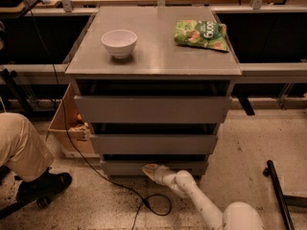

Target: Close bottom drawer

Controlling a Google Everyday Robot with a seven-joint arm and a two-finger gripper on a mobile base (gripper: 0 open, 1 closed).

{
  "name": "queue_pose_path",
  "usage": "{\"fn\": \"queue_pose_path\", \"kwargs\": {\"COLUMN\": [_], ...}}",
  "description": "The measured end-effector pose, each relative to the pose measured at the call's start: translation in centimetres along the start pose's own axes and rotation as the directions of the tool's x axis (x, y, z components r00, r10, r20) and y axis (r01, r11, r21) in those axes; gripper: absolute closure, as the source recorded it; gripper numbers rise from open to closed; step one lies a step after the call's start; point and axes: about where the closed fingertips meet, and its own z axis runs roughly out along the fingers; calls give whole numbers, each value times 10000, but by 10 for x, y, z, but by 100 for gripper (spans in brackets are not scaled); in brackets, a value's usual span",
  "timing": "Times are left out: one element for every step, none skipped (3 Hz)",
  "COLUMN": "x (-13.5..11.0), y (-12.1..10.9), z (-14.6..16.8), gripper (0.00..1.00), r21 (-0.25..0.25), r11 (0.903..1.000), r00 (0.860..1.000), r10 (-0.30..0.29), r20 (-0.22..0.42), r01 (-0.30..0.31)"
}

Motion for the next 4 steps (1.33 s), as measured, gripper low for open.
{"fn": "queue_pose_path", "kwargs": {"x": [2, 13, 16, 0], "y": [1, -13, -37, -35], "z": [-20, -90, -179, -216], "gripper": [100, 100, 100, 100], "r21": [-94, -30, 57, -624], "r11": [9998, 9968, 9780, 9451], "r00": [9996, 9898, 9407, 8706], "r10": [-161, -796, -1991, -3201], "r20": [-247, -1182, -2748, -3735], "r01": [159, 798, 2086, 3208]}}
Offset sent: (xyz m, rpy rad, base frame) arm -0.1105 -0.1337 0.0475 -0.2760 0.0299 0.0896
